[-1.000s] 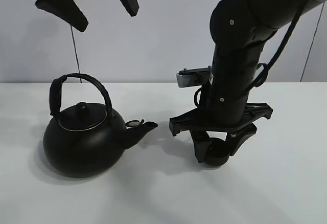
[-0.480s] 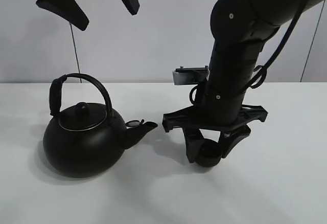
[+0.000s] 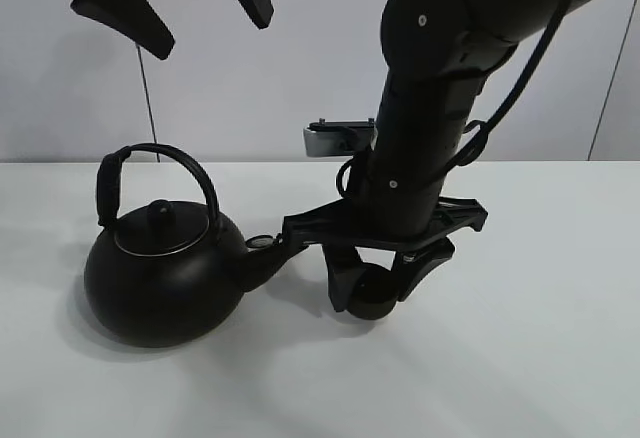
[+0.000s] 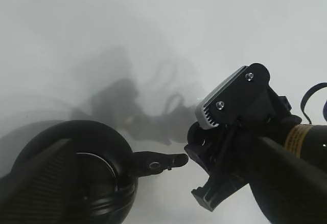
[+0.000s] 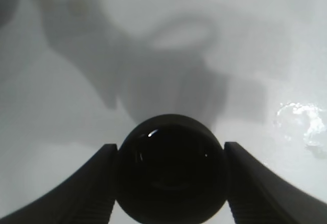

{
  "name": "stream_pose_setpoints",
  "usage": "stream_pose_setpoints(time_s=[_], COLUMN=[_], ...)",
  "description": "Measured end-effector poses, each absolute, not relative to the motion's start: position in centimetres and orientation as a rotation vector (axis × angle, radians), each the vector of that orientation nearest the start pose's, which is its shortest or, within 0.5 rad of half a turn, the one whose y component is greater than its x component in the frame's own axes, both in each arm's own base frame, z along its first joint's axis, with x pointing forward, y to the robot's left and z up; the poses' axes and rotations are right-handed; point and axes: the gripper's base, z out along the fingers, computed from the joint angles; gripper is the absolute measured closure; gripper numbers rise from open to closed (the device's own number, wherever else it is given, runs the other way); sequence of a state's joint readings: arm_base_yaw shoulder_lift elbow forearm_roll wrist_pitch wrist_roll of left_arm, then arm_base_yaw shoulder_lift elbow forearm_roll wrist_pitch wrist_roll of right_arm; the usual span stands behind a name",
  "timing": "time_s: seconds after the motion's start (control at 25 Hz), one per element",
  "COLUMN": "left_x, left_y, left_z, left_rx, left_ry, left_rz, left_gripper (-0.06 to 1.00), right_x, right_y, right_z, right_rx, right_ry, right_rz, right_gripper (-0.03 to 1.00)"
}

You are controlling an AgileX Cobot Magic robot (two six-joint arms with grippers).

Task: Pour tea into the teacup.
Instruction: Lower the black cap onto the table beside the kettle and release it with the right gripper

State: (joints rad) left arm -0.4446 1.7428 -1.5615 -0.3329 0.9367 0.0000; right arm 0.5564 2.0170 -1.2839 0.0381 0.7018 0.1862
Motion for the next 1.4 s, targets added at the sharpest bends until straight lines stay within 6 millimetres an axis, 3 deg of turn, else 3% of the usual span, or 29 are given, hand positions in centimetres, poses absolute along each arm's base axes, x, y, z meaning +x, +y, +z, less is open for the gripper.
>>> stream_pose_setpoints(time_s=[0.32,0.56,0.92,1.16,1.4], left_x=[33.8,33.8,33.8,33.8,33.8], left_y=[-18.7,-18.7,-18.7,-18.7,-18.7], left_z=[31.9,31.9,31.9,31.9,31.9], left_rx=[0.426,0.419,0.426,0.426,0.418], left_ry=[2.592,2.594,2.592,2.592,2.594], left_rz=[-0.575,-0.577,-0.577,-0.577,-0.579], left_gripper=[0.29,0.29,0.29,0.29,0.29], right_x=[32.8,33.0,33.0,33.0,33.7], right_y=[21.8,21.9,21.9,21.9,22.4], right_z=[13.5,12.4,12.4,12.2,14.2], right_rx=[-0.582,-0.629,-0.629,-0.636,-0.645], right_ry=[2.849,2.856,2.856,2.879,2.906], right_rz=[0.151,0.122,0.122,0.109,0.094], right_gripper=[0.56,0.56,0.56,0.44,0.33])
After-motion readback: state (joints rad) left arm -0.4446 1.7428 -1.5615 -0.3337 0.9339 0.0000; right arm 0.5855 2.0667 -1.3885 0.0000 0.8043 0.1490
